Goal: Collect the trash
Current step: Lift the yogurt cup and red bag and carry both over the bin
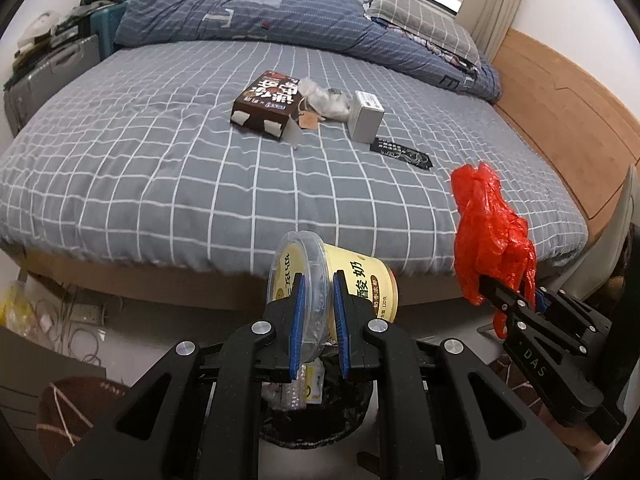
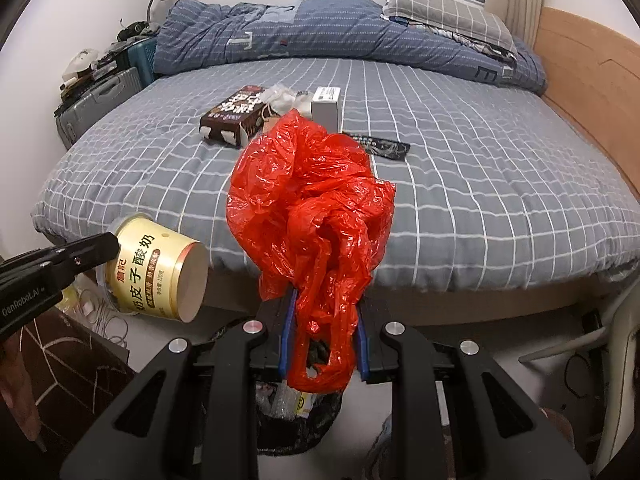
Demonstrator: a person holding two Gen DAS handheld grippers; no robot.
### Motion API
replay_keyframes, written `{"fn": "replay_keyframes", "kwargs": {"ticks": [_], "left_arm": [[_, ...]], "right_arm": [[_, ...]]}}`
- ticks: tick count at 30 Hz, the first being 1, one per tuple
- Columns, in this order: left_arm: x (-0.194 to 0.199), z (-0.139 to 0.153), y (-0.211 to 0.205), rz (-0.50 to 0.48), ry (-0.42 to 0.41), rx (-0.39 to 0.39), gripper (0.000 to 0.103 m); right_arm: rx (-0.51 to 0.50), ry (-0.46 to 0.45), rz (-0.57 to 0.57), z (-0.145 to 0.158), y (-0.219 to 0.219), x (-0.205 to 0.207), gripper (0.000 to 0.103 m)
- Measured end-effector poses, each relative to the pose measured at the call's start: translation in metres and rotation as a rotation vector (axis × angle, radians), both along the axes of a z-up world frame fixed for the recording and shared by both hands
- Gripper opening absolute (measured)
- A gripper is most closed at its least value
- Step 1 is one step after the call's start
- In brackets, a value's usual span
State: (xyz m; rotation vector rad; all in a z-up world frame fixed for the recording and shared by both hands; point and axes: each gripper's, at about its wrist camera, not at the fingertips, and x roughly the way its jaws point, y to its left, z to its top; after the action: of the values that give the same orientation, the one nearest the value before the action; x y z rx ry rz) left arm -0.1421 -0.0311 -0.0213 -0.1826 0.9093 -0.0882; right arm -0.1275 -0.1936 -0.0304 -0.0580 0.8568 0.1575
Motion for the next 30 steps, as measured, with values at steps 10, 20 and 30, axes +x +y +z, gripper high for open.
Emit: {"fn": "replay_keyframes", "kwargs": {"ticks": [10, 20, 30], "left_arm": [[-0.022, 0.003, -0.001, 0.010, 0.022, 0.035, 0.013], [-0.040, -0.009, 0.001, 0.012, 0.069, 0.019, 0.013], [-0.035, -0.053, 0.000, 0.000, 0.112, 0.022, 0.013]], "right_arm": [[-0.043, 0.048, 0.011, -0.007, 0.000, -0.031, 0.022], [-0.063, 0.081, 0.007, -0.015, -0.008, -0.051, 0.022], [-0.050, 0.153, 0.017, -0.056, -0.004, -0.048, 0.022]]}}
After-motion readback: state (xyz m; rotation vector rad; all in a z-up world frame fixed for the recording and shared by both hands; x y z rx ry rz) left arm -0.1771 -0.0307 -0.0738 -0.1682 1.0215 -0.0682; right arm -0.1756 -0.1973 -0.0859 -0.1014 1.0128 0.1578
